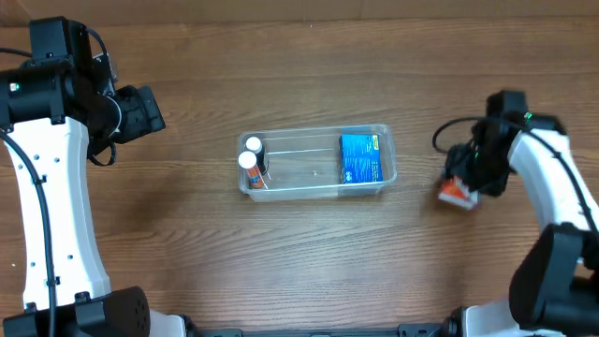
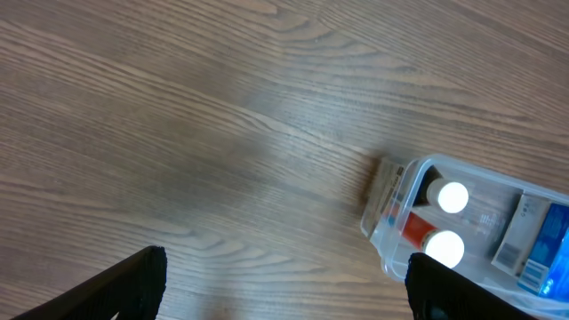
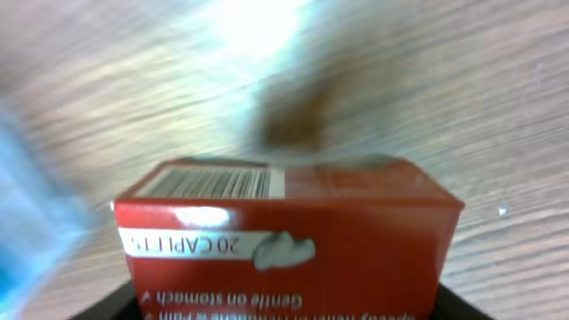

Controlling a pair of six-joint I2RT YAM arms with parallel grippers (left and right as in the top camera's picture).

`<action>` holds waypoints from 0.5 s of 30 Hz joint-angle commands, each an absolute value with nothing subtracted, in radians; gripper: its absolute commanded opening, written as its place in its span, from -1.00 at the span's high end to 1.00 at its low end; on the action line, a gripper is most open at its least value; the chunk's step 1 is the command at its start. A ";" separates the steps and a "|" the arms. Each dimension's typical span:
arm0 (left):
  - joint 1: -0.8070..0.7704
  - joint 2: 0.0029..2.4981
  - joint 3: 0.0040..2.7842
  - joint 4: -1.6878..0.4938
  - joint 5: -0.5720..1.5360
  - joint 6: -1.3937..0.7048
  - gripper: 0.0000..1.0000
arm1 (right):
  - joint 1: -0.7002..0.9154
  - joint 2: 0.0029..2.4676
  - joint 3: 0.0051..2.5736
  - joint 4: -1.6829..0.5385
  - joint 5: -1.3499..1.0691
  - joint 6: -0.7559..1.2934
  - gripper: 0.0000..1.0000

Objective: Pack container
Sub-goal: 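Grasp the red Panadol box with the right gripper, then place the red Panadol box into the container's middle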

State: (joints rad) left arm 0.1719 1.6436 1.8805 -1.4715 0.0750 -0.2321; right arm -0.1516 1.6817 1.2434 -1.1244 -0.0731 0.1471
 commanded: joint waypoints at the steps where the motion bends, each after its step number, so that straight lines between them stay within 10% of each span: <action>1: 0.176 1.638 1.898 -1.471 0.071 -0.220 -0.75 | -0.078 1.578 1.492 -1.222 -0.194 0.169 -0.28; 9: 0.176 1.638 1.898 -1.473 0.071 -0.220 -0.74 | 0.457 1.606 1.642 -1.153 -0.102 0.335 -0.18; 15: 0.176 1.638 1.898 -1.481 0.071 -0.220 -0.74 | 0.549 1.805 1.642 -1.132 -0.091 0.398 -0.18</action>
State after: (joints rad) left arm 0.1719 1.6436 1.8805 -1.4765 0.0746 -0.2325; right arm 0.5362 1.7267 1.6268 -1.1419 -0.1139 0.3641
